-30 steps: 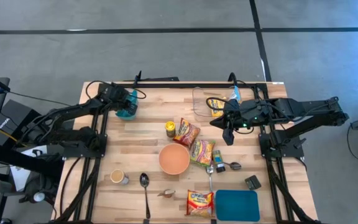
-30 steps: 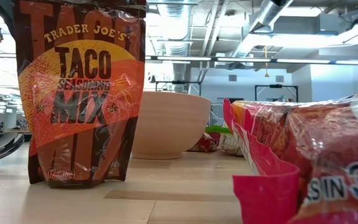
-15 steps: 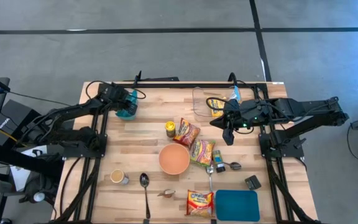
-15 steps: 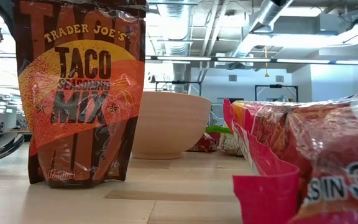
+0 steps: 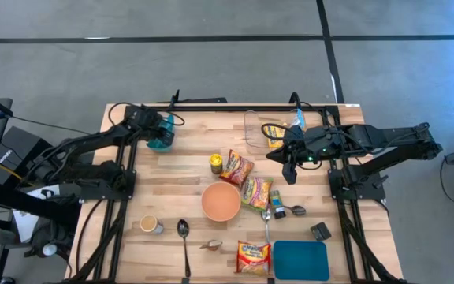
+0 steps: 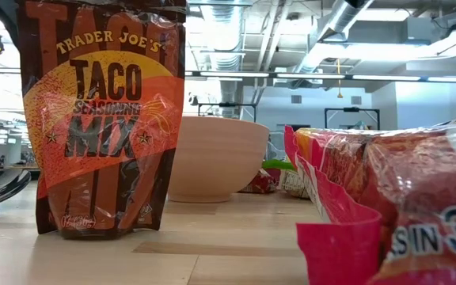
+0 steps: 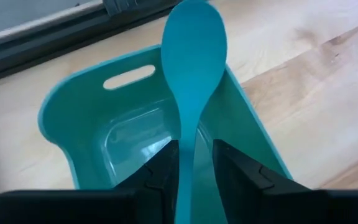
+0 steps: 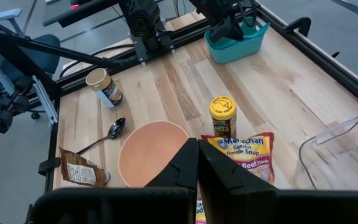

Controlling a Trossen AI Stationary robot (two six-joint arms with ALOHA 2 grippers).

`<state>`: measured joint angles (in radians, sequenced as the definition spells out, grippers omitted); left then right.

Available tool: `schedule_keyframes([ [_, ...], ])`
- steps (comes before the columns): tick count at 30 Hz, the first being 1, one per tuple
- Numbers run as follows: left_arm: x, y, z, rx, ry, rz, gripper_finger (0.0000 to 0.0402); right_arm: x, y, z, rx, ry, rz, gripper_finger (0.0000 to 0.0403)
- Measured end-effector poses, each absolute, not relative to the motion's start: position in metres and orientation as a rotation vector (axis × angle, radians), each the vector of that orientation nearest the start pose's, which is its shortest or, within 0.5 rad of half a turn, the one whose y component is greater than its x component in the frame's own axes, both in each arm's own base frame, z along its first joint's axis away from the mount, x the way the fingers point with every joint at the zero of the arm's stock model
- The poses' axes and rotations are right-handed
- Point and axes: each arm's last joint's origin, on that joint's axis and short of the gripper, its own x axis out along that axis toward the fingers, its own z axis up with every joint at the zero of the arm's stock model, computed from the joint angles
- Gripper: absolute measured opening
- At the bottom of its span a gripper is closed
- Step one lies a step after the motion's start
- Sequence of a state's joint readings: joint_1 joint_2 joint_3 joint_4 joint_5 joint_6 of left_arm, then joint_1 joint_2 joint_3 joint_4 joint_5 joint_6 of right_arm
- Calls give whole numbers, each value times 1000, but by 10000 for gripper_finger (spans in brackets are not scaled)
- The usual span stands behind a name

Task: Pick & Place Food Item
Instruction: Put the green noodle pack into the transparent organizer

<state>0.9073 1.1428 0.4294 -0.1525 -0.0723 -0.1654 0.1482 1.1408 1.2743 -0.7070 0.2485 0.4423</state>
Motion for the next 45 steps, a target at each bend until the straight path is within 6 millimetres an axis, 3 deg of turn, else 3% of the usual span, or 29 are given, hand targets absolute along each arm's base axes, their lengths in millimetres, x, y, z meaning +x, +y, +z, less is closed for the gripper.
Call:
schedule_keyframes([
  [14,112,145,189,-477,542,975,92,223,26,383,309,541,-220,1],
  [24,108,127,212,-589,343,838,92,223,26,383,307,541,-220,1],
  [34,119,105,235,-533,193,605,92,223,26,383,303,538,-232,1],
  [45,141,80,244,-482,147,387,92,223,26,383,304,536,-238,1],
])
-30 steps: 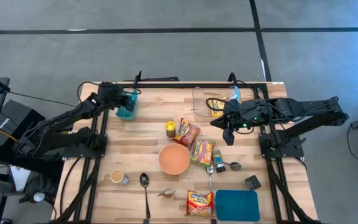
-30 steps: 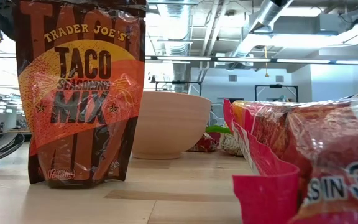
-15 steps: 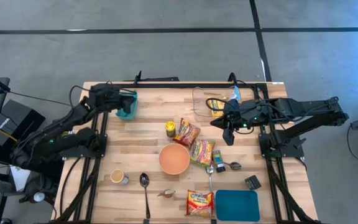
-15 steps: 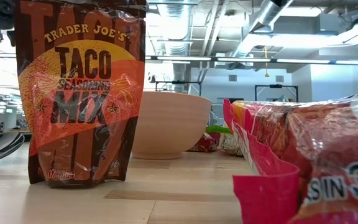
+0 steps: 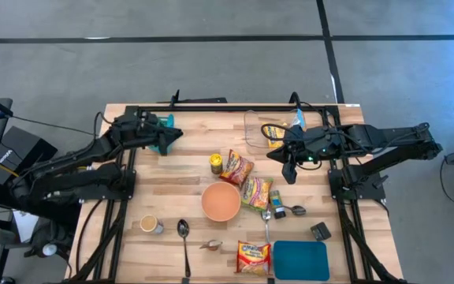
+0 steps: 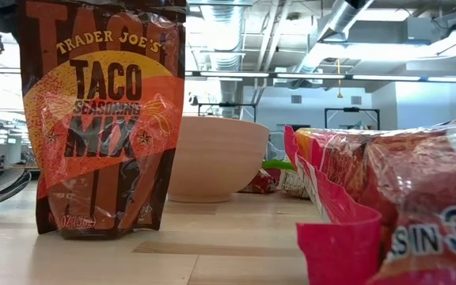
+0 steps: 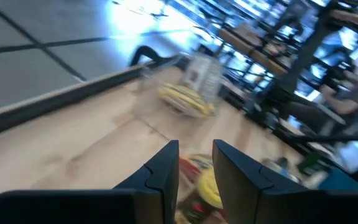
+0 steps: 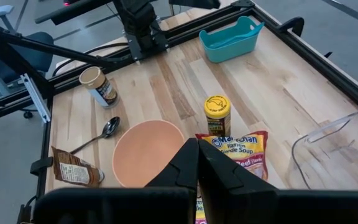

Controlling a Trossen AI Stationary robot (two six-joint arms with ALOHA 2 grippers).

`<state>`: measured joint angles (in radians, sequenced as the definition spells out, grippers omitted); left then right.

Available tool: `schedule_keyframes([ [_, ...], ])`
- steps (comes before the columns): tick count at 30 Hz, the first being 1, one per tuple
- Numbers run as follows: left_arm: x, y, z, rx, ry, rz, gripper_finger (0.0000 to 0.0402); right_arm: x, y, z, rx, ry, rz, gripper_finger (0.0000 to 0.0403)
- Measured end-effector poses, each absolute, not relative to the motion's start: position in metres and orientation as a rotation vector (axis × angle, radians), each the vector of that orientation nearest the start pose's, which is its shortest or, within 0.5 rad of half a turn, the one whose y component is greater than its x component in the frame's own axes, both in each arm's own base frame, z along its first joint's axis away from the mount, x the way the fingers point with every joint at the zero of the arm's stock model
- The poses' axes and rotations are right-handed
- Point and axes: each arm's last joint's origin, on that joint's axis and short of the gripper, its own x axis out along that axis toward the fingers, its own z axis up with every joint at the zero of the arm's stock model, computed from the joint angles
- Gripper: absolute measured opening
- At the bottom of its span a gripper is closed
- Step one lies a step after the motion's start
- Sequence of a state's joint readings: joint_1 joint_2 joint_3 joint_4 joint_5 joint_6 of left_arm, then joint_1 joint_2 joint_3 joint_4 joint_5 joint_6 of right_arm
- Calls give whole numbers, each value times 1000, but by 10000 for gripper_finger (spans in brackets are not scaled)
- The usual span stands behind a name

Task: Pick & Place Food Item
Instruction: Put the green noodle pack into the transparent organizer

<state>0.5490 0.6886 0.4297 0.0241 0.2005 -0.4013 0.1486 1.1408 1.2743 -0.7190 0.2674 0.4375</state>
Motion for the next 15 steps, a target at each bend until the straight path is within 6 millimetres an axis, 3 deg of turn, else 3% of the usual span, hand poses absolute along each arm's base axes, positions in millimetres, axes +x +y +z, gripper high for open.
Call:
schedule_keyframes([
  [15,160,24,244,-560,230,43,92,223,26,383,304,536,-238,1],
])
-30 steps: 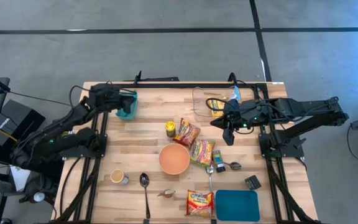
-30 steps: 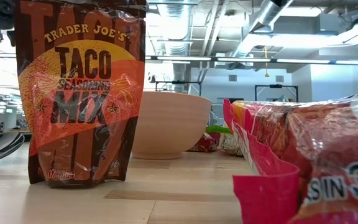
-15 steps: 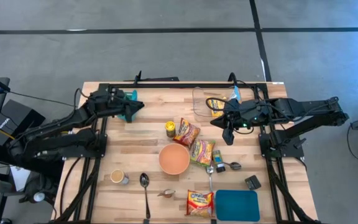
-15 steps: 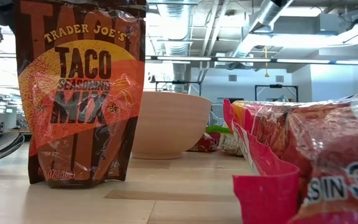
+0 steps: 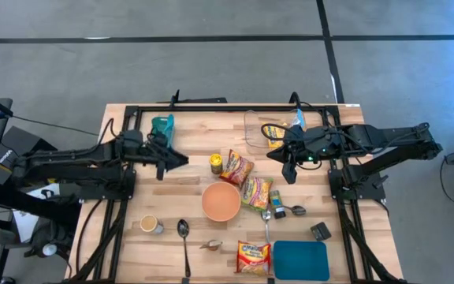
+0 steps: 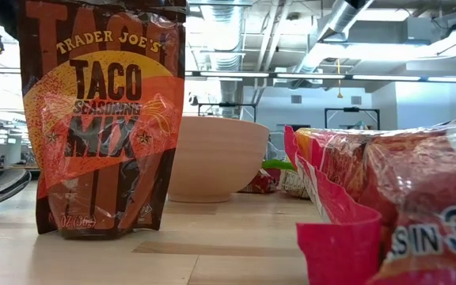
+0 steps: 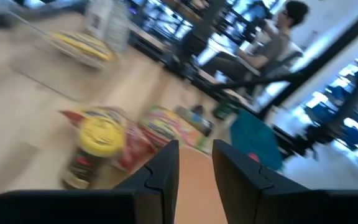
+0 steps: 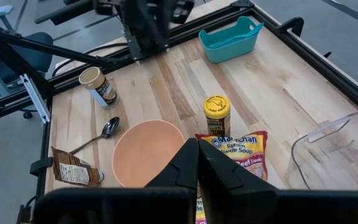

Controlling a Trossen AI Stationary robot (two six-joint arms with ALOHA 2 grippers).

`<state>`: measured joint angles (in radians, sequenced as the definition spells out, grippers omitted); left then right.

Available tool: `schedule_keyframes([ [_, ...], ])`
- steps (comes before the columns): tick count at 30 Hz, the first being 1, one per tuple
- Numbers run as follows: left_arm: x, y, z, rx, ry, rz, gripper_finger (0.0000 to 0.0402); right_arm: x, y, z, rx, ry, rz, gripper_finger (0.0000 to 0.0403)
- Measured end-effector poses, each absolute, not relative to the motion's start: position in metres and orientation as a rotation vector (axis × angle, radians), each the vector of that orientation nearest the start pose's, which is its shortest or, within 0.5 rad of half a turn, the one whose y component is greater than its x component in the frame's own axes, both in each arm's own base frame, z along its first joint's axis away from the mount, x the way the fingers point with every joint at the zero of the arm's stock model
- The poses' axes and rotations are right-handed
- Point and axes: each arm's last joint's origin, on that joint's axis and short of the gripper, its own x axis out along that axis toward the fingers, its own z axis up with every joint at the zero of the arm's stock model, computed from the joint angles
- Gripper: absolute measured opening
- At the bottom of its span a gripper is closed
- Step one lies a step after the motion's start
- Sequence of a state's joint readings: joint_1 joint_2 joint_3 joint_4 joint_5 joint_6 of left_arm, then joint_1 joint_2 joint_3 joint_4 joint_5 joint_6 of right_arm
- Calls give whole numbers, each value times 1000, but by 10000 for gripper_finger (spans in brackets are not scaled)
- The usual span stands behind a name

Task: Pick & Place Food Item
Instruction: Put the green noodle pack into the transparent organizer

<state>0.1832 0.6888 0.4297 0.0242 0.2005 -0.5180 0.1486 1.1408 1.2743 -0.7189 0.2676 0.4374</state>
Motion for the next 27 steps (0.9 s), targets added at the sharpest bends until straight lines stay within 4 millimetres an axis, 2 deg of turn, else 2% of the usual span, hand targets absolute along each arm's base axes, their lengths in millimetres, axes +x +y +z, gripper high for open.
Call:
schedule_keyframes([
  [15,161,-20,244,-723,328,-187,92,223,26,383,305,536,-238,1],
  [22,160,-25,244,-744,333,-185,92,223,26,382,311,544,-237,1],
  [27,161,-23,244,-733,300,-103,92,223,26,382,311,544,-236,1],
])
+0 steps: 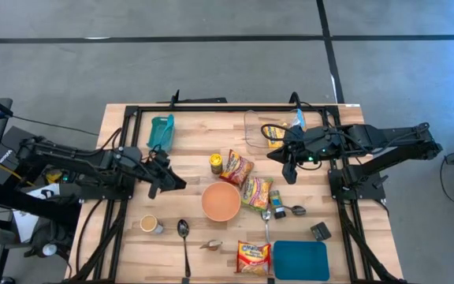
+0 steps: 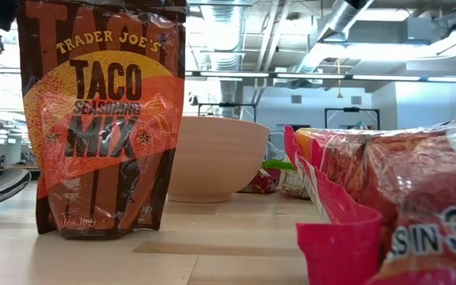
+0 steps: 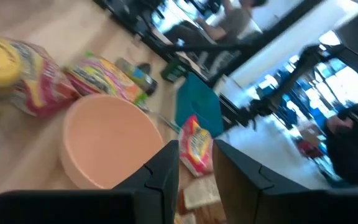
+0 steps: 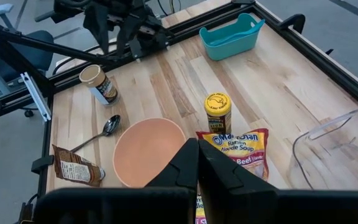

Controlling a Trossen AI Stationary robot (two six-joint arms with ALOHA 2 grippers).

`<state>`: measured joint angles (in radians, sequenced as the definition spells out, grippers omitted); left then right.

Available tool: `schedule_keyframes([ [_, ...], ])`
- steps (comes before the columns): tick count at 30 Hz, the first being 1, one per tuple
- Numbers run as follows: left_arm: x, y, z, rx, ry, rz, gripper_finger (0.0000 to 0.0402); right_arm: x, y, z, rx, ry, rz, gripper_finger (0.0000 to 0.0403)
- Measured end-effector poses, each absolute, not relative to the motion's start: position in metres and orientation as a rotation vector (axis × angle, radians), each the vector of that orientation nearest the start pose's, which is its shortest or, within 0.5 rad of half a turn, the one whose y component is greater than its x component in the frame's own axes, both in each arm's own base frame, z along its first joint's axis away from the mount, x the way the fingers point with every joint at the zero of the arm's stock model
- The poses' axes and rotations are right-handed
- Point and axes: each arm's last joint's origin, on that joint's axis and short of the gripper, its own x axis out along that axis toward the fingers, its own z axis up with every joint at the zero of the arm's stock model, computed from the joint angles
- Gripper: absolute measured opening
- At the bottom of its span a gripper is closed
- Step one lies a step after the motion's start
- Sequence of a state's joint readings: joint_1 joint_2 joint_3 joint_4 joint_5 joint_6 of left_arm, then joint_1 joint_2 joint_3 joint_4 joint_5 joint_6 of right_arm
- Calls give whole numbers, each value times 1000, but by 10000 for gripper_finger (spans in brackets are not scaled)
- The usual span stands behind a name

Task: Pick & Place Food Item
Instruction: Put the green noodle pack into the transparent organizer

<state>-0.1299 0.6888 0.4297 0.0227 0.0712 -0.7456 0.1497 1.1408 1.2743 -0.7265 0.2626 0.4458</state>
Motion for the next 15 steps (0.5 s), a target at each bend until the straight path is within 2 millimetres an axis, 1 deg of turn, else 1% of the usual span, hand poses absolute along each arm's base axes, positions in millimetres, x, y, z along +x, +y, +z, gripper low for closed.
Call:
schedule_keyframes([
  [3,161,-20,244,-689,262,-16,92,223,26,382,311,544,-236,1],
  [10,161,-12,245,-456,173,244,92,223,26,382,337,541,-243,1],
  [12,161,-10,246,-410,154,284,92,223,26,382,344,540,-246,1],
  [15,162,-8,248,-372,130,290,92,223,26,382,362,541,-252,1],
])
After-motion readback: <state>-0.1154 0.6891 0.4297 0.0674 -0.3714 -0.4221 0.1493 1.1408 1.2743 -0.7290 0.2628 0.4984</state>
